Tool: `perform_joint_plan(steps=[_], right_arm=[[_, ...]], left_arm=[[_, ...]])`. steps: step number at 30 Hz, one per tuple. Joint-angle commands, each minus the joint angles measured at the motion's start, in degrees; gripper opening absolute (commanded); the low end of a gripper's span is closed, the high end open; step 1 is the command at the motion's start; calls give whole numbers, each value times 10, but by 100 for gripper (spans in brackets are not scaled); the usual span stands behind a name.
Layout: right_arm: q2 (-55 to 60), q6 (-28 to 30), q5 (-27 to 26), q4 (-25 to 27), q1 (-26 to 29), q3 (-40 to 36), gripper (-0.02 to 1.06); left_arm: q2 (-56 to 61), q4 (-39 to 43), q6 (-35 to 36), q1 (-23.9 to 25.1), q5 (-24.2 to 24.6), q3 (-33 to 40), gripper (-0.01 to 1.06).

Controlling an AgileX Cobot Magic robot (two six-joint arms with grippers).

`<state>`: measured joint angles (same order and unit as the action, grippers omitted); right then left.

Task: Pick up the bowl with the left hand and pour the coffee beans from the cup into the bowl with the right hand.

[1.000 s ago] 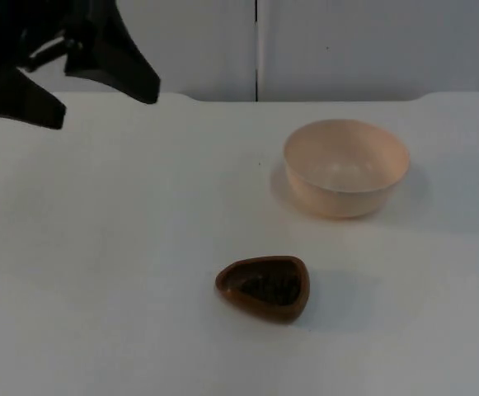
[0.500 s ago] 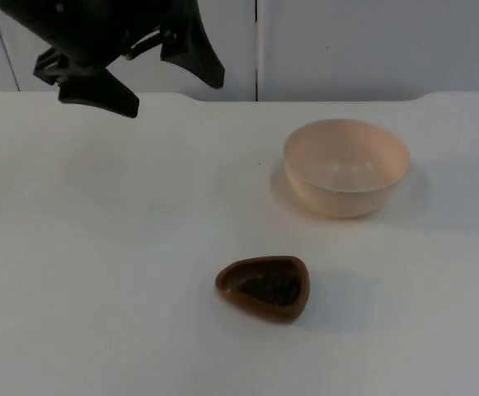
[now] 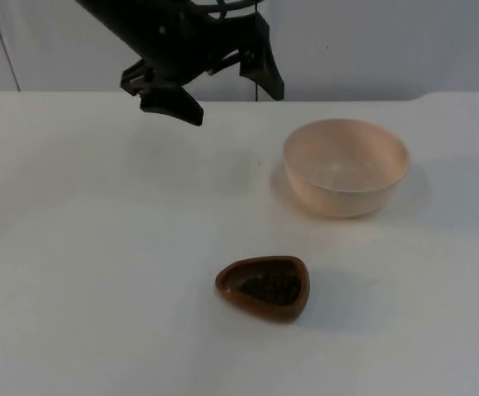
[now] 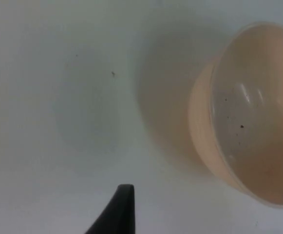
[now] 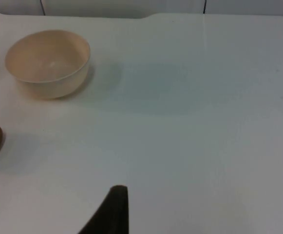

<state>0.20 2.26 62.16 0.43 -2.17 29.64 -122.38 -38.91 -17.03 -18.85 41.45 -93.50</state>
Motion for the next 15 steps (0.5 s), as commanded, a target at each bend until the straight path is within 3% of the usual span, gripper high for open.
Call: perform_joint_plan(steps=[1, 9, 15], right_arm=[[-2, -1, -3, 1, 3, -1, 105], [-2, -1, -3, 1, 3, -1, 105], [-2, -1, -3, 1, 3, -1, 105]], left_arm=[[-19, 17, 16, -12, 0, -26, 102], [-79, 48, 60, -35, 1, -103, 102], [-129, 129, 120, -59, 2, -159, 102]])
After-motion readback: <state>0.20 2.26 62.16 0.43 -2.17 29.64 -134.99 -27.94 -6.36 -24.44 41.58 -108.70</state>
